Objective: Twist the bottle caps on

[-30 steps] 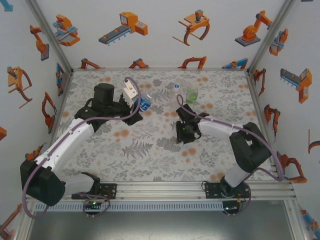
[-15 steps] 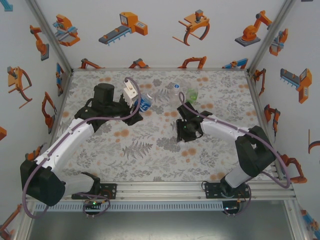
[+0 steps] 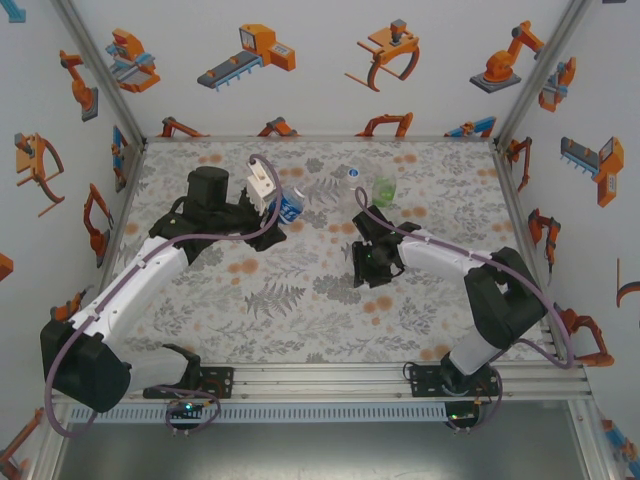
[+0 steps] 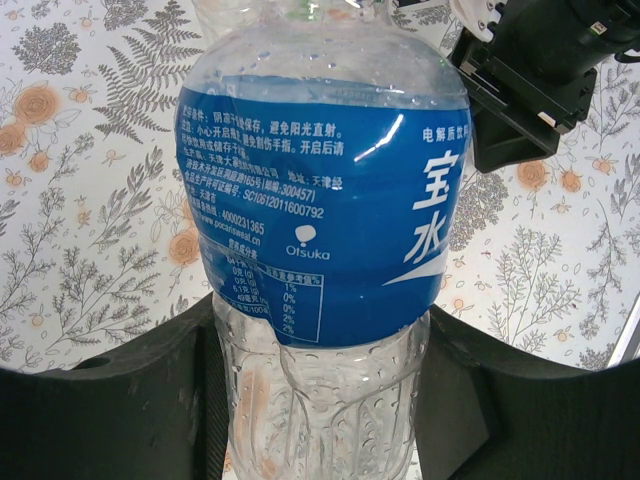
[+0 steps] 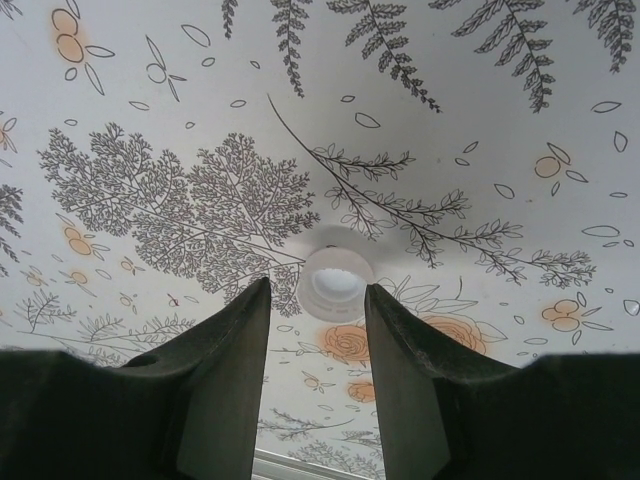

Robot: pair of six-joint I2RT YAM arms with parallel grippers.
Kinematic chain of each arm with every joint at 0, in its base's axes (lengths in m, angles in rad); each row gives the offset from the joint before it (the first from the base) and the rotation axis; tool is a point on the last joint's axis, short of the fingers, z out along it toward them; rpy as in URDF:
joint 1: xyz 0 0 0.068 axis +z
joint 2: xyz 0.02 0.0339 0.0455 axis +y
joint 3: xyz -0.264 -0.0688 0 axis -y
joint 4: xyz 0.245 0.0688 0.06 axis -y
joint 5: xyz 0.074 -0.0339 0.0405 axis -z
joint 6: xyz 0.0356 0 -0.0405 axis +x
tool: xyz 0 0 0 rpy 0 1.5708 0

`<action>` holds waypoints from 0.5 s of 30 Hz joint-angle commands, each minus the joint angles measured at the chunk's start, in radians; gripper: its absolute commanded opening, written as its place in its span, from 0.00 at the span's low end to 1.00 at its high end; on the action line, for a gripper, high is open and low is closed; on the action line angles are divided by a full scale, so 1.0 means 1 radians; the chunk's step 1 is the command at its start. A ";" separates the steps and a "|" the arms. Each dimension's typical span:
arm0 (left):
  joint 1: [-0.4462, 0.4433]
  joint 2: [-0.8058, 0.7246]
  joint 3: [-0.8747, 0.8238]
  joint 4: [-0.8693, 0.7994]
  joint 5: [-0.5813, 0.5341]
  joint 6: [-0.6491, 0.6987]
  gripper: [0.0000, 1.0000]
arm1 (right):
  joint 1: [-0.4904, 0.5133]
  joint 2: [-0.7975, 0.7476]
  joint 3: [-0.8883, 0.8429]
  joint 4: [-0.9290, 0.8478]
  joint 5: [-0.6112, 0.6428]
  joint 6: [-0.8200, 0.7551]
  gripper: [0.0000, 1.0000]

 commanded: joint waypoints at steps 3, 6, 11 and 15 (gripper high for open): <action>0.006 0.000 0.028 -0.004 0.028 0.018 0.00 | 0.006 0.010 0.010 -0.035 -0.001 0.012 0.43; 0.006 0.002 0.028 -0.004 0.028 0.017 0.00 | 0.007 -0.006 0.021 -0.043 0.003 0.011 0.43; 0.006 0.005 0.028 -0.005 0.029 0.015 0.00 | 0.008 -0.013 0.029 -0.055 0.008 0.009 0.43; 0.006 0.007 0.030 -0.004 0.030 0.016 0.00 | 0.008 0.001 0.017 -0.033 -0.007 0.010 0.43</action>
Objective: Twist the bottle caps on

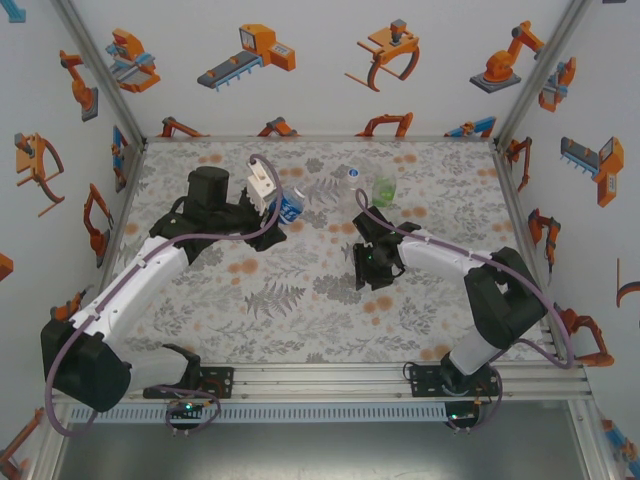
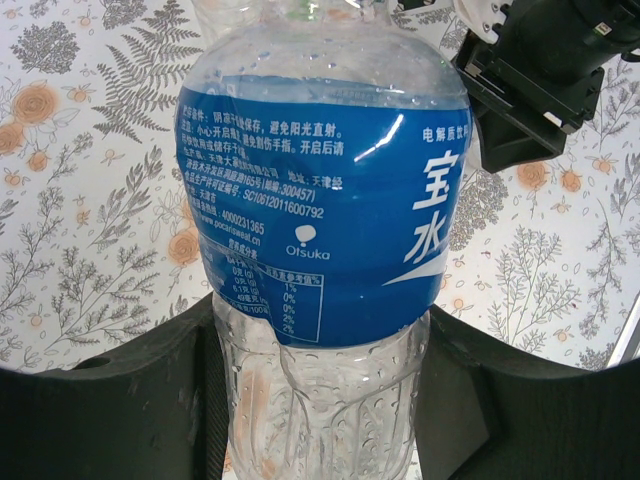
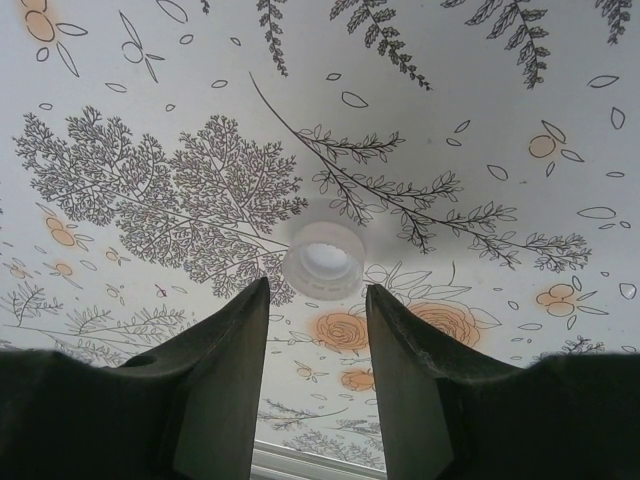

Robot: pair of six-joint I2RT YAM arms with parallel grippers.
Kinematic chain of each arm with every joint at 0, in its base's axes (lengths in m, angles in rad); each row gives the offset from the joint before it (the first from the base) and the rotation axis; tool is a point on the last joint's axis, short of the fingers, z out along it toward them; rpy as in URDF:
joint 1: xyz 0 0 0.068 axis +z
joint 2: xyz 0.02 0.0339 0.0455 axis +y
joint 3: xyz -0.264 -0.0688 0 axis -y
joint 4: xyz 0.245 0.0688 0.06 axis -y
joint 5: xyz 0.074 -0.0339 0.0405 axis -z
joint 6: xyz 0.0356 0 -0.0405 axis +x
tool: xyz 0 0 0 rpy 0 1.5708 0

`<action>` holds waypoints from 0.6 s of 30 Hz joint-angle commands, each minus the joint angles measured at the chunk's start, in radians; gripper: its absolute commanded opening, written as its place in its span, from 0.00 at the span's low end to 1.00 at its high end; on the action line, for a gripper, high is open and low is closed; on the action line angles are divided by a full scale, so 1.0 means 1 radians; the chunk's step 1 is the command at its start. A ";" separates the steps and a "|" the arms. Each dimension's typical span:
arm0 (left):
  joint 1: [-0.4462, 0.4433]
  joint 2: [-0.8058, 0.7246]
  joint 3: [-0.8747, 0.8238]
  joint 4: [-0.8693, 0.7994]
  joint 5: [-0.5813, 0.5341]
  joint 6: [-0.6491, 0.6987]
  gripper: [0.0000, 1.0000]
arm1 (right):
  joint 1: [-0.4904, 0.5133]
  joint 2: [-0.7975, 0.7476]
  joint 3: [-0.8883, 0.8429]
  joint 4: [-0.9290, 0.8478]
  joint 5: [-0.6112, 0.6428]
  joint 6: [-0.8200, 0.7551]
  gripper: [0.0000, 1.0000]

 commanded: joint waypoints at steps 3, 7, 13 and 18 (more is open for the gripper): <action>0.006 0.006 0.031 -0.004 0.031 0.015 0.00 | 0.009 0.004 0.018 0.008 -0.018 0.012 0.41; 0.006 0.007 0.030 -0.005 0.031 0.015 0.00 | 0.014 -0.009 0.030 0.002 0.002 0.012 0.41; 0.007 0.012 0.034 -0.005 0.034 0.015 0.00 | 0.015 0.004 0.037 -0.003 0.000 0.011 0.41; 0.009 0.016 0.035 -0.006 0.035 0.014 0.00 | 0.015 -0.002 0.038 -0.001 0.008 0.011 0.40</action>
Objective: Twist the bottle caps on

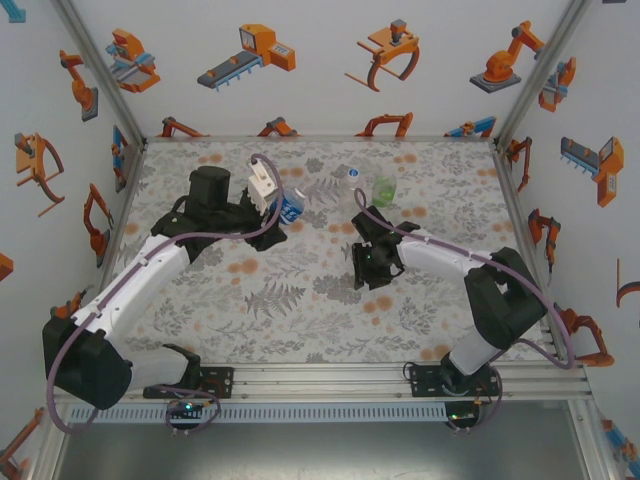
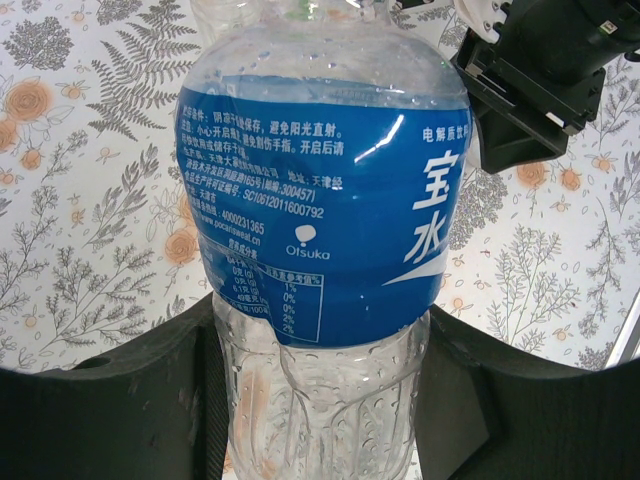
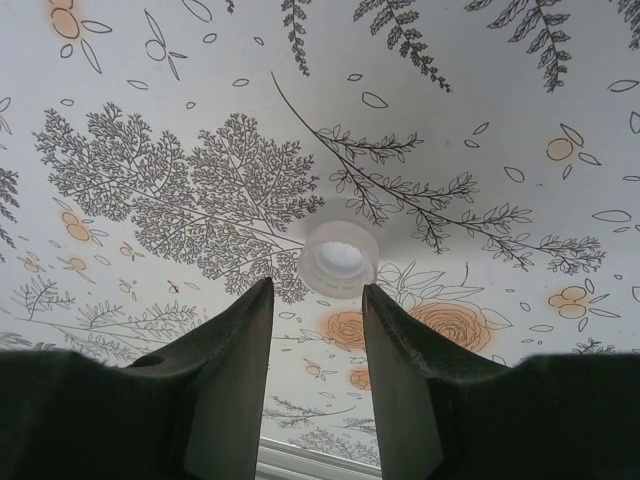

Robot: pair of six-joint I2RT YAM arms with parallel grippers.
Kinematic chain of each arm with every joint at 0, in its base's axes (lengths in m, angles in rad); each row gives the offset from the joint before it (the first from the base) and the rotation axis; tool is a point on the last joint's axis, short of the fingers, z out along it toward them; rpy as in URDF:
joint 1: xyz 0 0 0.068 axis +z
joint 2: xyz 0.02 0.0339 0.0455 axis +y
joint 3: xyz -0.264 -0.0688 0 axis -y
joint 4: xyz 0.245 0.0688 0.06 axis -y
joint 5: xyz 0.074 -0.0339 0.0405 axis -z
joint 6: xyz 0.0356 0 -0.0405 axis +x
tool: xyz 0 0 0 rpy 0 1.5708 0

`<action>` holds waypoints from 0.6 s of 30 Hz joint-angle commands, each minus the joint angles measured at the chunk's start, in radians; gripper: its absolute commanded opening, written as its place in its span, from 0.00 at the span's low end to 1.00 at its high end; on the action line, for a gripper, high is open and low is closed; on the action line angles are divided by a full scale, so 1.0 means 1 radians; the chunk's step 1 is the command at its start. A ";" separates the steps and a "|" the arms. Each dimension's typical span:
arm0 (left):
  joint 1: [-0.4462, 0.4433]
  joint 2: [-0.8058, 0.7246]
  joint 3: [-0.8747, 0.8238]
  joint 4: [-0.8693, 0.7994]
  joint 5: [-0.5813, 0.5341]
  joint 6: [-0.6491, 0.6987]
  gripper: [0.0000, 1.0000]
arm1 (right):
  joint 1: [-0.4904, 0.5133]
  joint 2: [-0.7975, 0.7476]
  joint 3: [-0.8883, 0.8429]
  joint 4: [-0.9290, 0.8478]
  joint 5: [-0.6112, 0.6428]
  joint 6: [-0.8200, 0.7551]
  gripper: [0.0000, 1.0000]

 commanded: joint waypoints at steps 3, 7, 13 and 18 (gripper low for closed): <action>0.006 0.007 0.032 -0.004 0.032 0.013 0.00 | 0.008 -0.006 0.032 -0.002 0.027 0.009 0.40; 0.007 0.010 0.035 -0.005 0.035 0.012 0.00 | 0.008 0.019 0.040 -0.006 0.026 0.006 0.41; 0.009 0.013 0.036 -0.005 0.037 0.012 0.00 | 0.008 0.043 0.034 0.006 0.019 0.006 0.41; 0.011 0.015 0.038 -0.005 0.041 0.010 0.00 | 0.008 0.050 0.042 -0.008 0.023 0.001 0.41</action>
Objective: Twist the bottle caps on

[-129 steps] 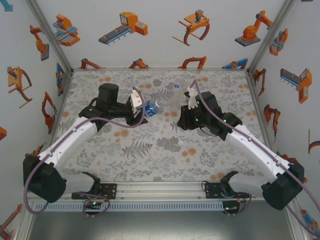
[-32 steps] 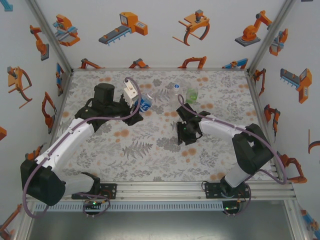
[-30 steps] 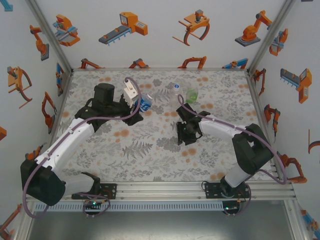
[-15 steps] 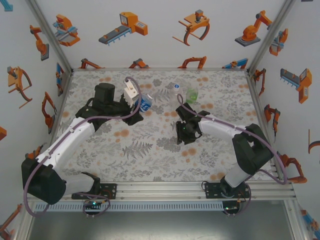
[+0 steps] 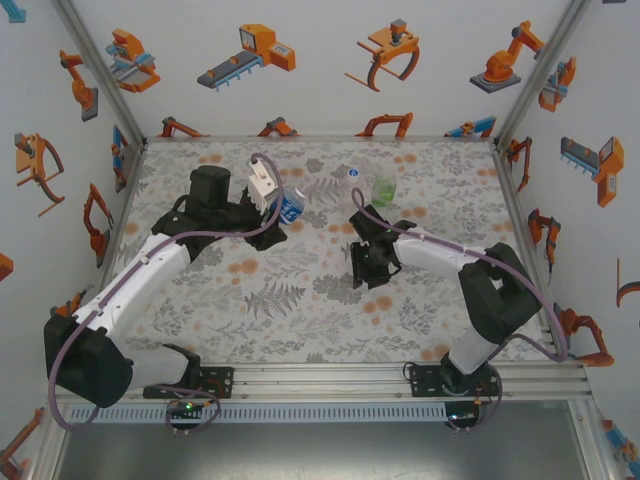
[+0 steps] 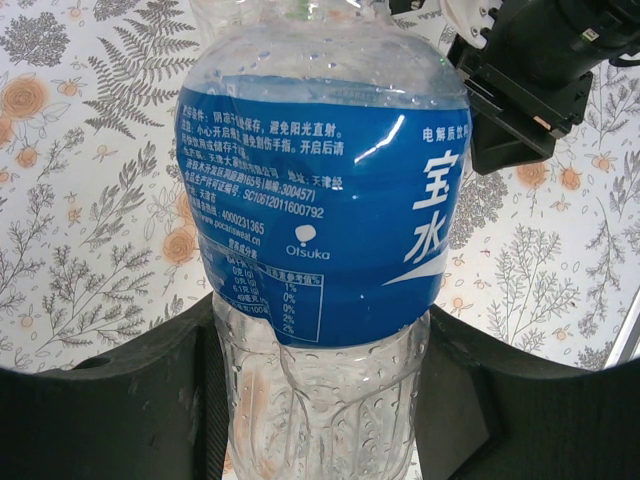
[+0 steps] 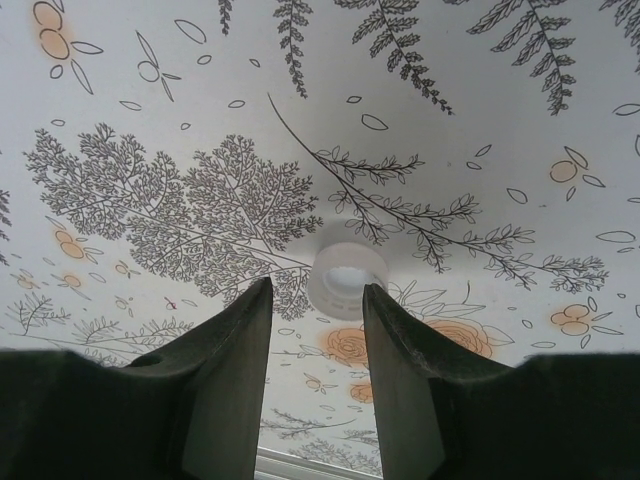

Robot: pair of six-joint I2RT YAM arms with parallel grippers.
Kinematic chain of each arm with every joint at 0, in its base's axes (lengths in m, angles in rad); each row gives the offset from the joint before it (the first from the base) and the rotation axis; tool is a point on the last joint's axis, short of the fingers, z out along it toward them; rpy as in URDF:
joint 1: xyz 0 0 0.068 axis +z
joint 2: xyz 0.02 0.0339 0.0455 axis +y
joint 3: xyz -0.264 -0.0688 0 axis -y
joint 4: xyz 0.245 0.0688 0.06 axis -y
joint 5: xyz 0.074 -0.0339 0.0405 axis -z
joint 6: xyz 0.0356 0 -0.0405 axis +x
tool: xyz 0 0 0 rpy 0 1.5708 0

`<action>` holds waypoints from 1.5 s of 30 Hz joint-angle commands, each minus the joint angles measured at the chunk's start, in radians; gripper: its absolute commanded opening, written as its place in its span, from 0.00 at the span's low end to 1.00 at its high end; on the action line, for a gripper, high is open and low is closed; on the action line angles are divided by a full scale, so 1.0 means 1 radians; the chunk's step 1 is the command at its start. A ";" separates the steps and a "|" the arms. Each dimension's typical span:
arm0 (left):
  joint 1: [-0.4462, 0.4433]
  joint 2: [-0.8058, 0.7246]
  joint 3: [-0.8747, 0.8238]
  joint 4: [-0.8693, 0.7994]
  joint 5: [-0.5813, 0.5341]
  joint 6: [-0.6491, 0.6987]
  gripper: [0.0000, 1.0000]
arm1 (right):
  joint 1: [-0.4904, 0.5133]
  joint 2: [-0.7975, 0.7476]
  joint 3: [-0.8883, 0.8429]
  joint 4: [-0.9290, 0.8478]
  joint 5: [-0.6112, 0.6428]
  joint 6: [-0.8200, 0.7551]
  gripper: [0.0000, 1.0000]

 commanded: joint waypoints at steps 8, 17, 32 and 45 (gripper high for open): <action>0.008 0.005 0.040 -0.004 0.037 0.009 0.00 | 0.008 -0.024 0.054 -0.055 0.037 -0.015 0.43; 0.009 0.006 0.041 -0.009 0.038 0.009 0.00 | 0.008 -0.004 0.059 -0.083 0.055 -0.023 0.46; 0.009 0.006 0.041 -0.010 0.039 0.009 0.00 | 0.013 0.040 0.047 -0.078 0.055 -0.028 0.46; 0.010 0.011 0.043 -0.014 0.039 0.009 0.00 | 0.017 0.014 0.104 -0.141 0.097 -0.058 0.46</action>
